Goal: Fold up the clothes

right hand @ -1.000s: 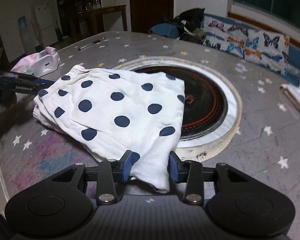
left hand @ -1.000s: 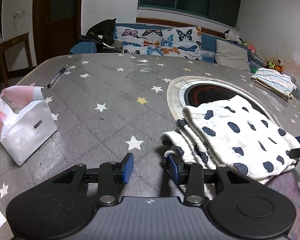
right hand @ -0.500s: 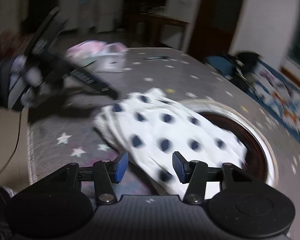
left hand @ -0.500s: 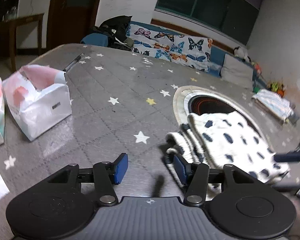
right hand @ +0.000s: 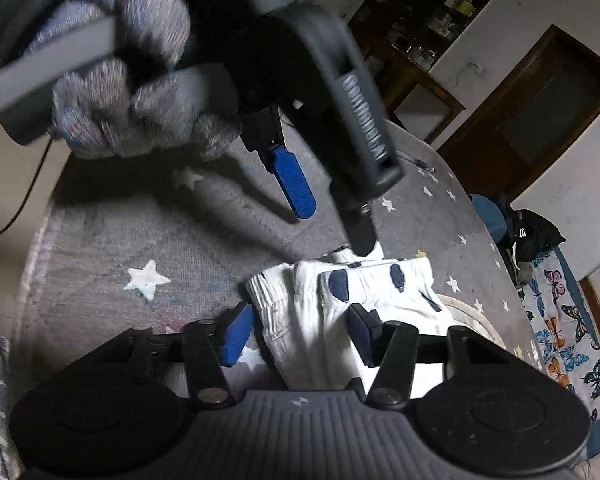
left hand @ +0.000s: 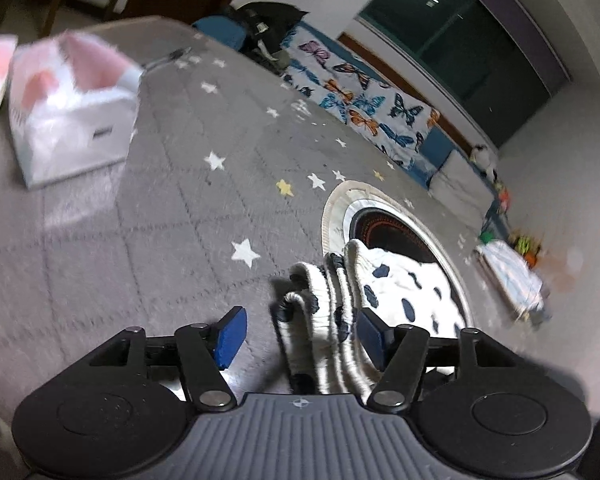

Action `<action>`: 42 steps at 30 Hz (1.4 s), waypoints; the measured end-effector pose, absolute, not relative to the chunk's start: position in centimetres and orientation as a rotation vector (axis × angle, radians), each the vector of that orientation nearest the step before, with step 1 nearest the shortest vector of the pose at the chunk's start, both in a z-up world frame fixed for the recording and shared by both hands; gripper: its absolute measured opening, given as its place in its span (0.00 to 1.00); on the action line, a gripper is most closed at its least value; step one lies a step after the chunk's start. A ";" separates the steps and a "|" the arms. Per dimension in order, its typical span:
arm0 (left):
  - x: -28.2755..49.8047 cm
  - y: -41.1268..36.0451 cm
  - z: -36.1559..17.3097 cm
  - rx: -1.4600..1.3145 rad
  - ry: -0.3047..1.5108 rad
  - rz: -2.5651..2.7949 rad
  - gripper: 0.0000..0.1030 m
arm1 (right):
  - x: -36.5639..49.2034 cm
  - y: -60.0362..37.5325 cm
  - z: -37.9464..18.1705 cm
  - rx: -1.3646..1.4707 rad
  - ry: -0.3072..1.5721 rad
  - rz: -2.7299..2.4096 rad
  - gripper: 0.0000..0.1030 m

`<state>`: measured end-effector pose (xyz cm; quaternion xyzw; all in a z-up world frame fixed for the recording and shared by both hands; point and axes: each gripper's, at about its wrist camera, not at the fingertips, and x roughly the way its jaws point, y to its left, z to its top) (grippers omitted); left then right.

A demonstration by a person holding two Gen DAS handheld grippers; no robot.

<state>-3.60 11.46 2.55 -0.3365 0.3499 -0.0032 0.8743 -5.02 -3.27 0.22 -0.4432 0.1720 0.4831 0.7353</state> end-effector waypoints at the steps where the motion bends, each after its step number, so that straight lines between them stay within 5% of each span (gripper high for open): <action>1: -3.7 11.6 2.4 -0.733 0.727 -0.007 0.65 | -4.9 -3.3 0.2 -0.956 0.386 1.063 0.41; 8: -4.8 11.7 1.3 -0.925 0.715 -0.004 0.73 | -3.0 -4.3 2.3 -0.745 0.459 1.077 0.27; 18: -5.7 10.9 -1.3 -1.308 0.663 -0.020 0.79 | -1.1 -6.8 3.9 -0.566 0.482 1.055 0.24; 29: -2.8 10.2 -1.4 -1.274 0.654 -0.043 0.78 | -1.3 -7.6 3.8 -0.558 0.458 1.073 0.23; 35: -2.0 10.1 -2.3 -1.248 0.687 -0.031 0.41 | -2.4 -7.8 3.2 -0.585 0.446 1.097 0.23; 42: -2.0 9.6 -2.1 -1.160 0.703 -0.024 0.36 | -2.6 -8.0 3.0 -0.587 0.461 1.098 0.25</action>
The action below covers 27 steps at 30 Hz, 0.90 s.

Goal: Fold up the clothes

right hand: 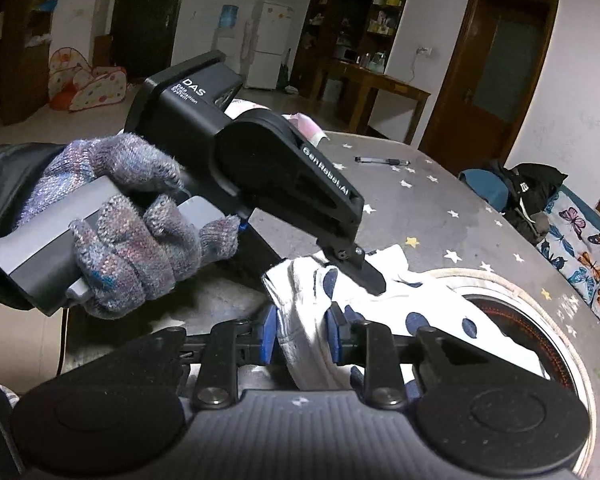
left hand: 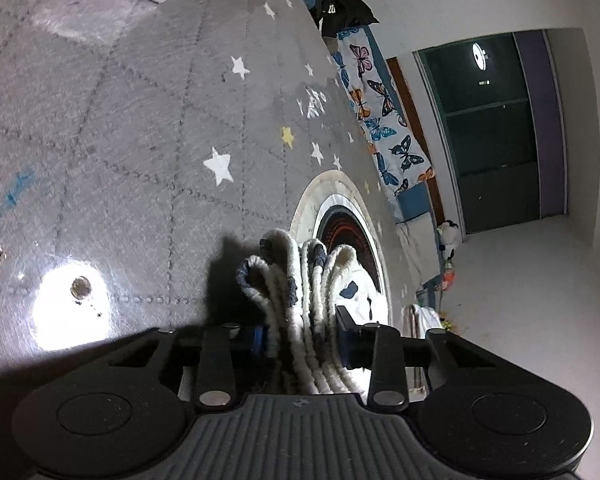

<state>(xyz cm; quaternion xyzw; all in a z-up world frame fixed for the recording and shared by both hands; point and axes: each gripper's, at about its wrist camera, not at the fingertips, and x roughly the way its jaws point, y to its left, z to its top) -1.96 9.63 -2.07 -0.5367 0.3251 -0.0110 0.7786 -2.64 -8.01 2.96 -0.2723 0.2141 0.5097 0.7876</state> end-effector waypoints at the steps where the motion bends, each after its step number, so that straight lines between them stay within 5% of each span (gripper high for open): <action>1: -2.0 9.4 -1.8 -1.134 0.705 -0.019 0.39 | -2.6 -8.1 3.0 -0.583 0.463 1.099 0.25; 6: -2.1 8.6 -1.0 -1.064 0.700 -0.037 0.48 | -2.6 -8.0 2.6 -0.582 0.463 1.108 0.25; 13: -1.9 8.7 -1.2 -1.014 0.704 -0.030 0.31 | -2.3 -8.7 2.6 -0.534 0.481 1.104 0.28; 27: -2.1 9.2 -0.8 -0.978 0.708 -0.035 0.31 | 5.4 -18.4 3.4 -0.282 0.620 0.751 0.29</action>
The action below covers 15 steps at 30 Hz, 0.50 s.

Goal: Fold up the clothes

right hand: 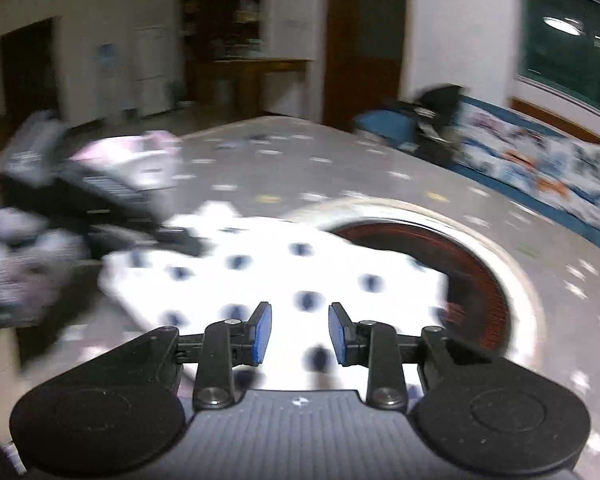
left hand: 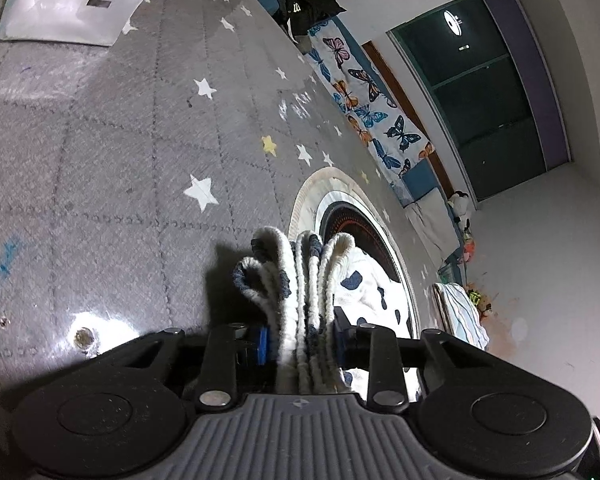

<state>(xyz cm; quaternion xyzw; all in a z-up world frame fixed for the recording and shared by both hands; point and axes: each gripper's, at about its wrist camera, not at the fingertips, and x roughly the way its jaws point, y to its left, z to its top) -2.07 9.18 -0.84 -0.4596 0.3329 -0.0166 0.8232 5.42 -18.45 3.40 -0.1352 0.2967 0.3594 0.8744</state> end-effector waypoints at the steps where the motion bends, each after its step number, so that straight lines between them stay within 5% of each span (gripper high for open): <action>1: -2.1 9.1 -0.8 -0.970 0.707 -0.035 0.31 | 6.3 -19.1 3.1 -0.261 0.635 0.717 0.30; 15: -1.9 9.1 -0.7 -0.935 0.703 -0.047 0.32 | 11.7 -23.4 -0.8 0.029 0.808 0.602 0.37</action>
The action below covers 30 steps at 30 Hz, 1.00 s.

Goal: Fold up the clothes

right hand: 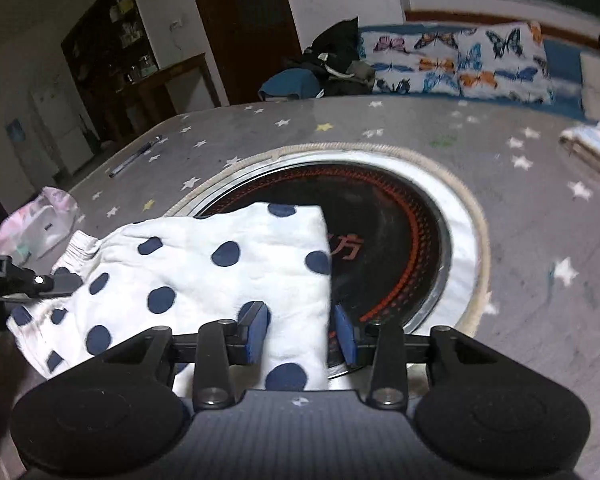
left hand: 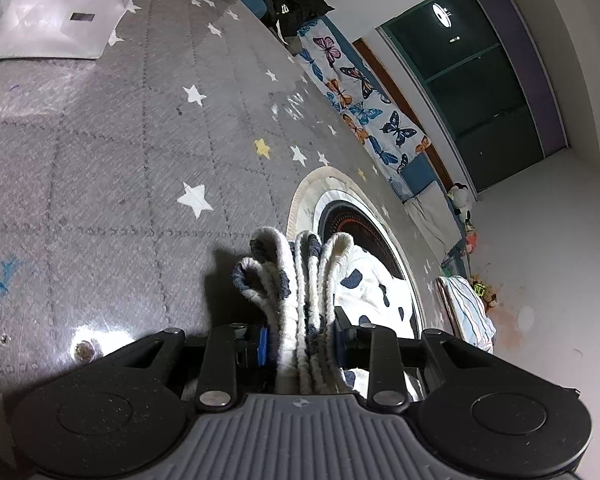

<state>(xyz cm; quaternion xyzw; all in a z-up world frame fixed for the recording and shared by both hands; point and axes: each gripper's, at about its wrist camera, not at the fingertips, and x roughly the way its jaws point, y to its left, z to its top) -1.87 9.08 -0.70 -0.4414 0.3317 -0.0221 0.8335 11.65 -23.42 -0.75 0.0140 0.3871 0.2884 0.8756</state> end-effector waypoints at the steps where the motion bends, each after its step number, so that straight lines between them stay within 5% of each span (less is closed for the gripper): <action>1: -1.9 9.1 -0.7 -0.935 0.702 -0.046 0.32 | 11.6 -23.4 -0.7 0.036 0.810 0.605 0.37; 10: -1.5 8.2 0.1 -0.882 0.714 -0.023 0.31 | 10.2 -23.7 0.3 0.107 0.786 0.611 0.07; 30: 9.7 -12.5 3.2 -0.677 0.845 -0.377 0.31 | 5.1 -42.3 5.6 0.143 0.607 0.207 0.05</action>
